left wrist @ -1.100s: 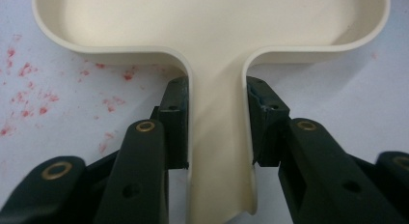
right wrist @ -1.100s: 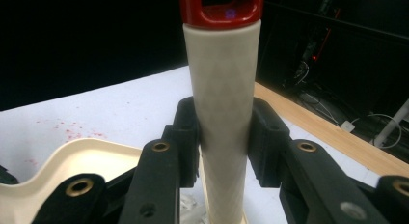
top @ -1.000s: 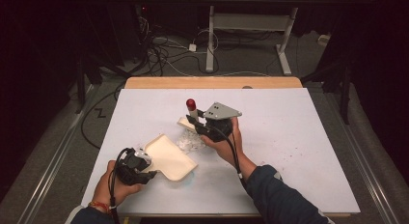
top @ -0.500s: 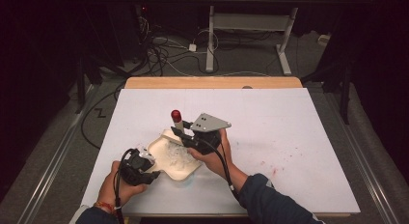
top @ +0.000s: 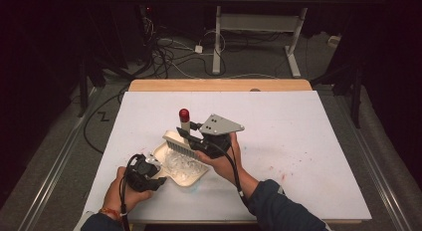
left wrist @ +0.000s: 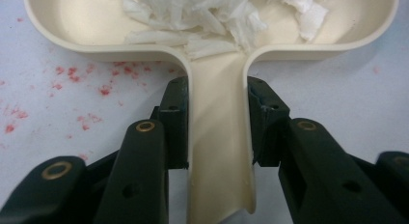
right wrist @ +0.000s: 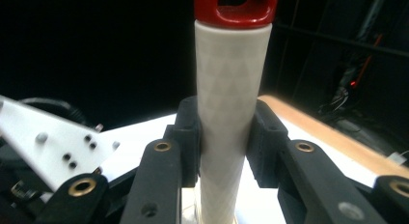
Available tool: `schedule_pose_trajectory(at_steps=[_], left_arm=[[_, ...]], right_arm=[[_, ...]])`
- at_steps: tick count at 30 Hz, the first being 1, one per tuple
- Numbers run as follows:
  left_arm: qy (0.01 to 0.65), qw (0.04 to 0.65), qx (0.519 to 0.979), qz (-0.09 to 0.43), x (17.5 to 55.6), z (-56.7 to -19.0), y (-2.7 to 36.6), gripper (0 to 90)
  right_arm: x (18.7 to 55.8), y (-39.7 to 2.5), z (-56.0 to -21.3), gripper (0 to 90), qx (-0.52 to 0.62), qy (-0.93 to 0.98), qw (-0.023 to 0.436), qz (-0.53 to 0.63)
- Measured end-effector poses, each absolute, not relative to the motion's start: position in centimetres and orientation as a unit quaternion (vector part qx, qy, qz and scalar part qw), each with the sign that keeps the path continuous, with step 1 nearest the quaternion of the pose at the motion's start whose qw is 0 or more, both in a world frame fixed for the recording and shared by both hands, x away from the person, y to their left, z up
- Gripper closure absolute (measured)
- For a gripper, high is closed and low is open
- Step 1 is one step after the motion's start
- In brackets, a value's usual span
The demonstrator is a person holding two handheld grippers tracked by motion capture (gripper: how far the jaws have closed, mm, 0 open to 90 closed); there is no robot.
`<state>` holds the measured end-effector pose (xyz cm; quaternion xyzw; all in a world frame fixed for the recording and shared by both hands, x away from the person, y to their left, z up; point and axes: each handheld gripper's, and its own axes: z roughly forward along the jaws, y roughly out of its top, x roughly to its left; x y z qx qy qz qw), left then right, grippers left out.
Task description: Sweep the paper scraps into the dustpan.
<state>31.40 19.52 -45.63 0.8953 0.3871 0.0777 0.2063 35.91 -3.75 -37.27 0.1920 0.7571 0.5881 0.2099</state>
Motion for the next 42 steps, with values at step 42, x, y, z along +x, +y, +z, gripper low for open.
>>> schedule_pose_trajectory(at_steps=[42], left_arm=[[0.383, 0.2, 0.899, 0.064, 30.2, -45.8, 20.5, 63.5]], right_arm=[[41.8, -9.0, -38.5, 70.5, 0.279, 0.752, 0.292, 0.521]])
